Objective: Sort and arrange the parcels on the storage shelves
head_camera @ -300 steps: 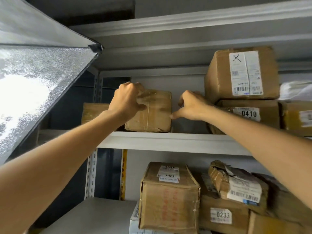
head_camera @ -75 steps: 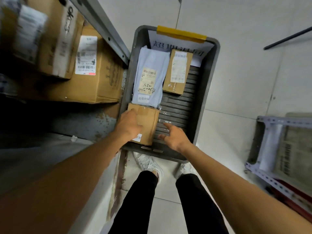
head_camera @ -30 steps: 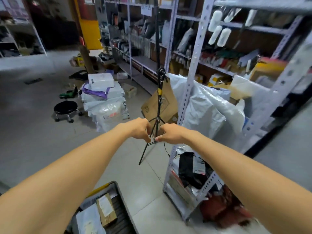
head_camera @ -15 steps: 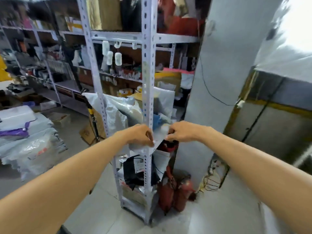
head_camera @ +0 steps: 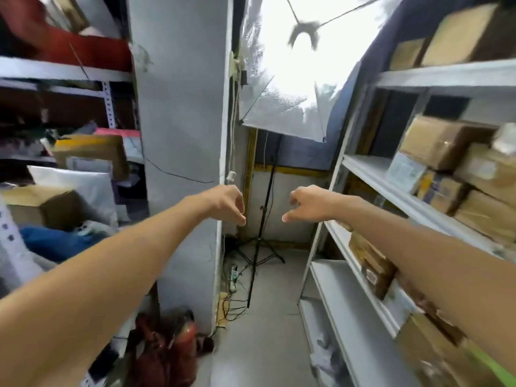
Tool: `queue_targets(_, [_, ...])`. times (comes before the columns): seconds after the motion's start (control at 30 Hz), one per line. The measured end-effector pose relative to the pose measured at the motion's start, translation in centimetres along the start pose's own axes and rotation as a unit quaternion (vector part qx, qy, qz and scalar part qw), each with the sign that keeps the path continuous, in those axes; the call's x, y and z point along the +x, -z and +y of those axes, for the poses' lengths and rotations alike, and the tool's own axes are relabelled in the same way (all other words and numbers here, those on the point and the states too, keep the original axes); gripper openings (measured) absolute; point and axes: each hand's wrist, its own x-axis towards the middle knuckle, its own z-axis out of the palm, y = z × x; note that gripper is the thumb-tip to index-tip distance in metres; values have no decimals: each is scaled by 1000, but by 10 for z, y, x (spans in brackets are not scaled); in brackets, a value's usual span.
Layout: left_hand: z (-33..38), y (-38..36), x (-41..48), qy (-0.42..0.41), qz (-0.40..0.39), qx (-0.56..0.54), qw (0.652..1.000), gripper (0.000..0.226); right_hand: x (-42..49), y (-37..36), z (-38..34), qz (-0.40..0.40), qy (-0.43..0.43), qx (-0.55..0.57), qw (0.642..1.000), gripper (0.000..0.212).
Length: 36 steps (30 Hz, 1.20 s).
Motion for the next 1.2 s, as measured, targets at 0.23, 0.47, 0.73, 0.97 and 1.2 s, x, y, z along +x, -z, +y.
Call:
queue_targets(0.23, [60, 22, 111, -106, 15, -6, 994, 28, 5, 45, 82, 50, -139, 7, 989, 44])
queue_targets(0.47, [118, 63, 214, -214, 67, 19, 974, 35, 5, 116, 125, 98, -257, -20, 961, 56])
queue_targets(0.73, [213, 74, 294, -367, 74, 31, 927, 39, 4, 167, 164, 139, -364, -43, 920, 45])
queue_targets(0.97, [288, 95, 348, -455, 97, 62, 883, 43, 6, 191, 205, 169, -400, -73, 898, 45])
queue_targets(1.2, [368, 114, 370, -521, 132, 55, 841, 44, -20, 236, 229, 203, -451, -95, 864, 62])
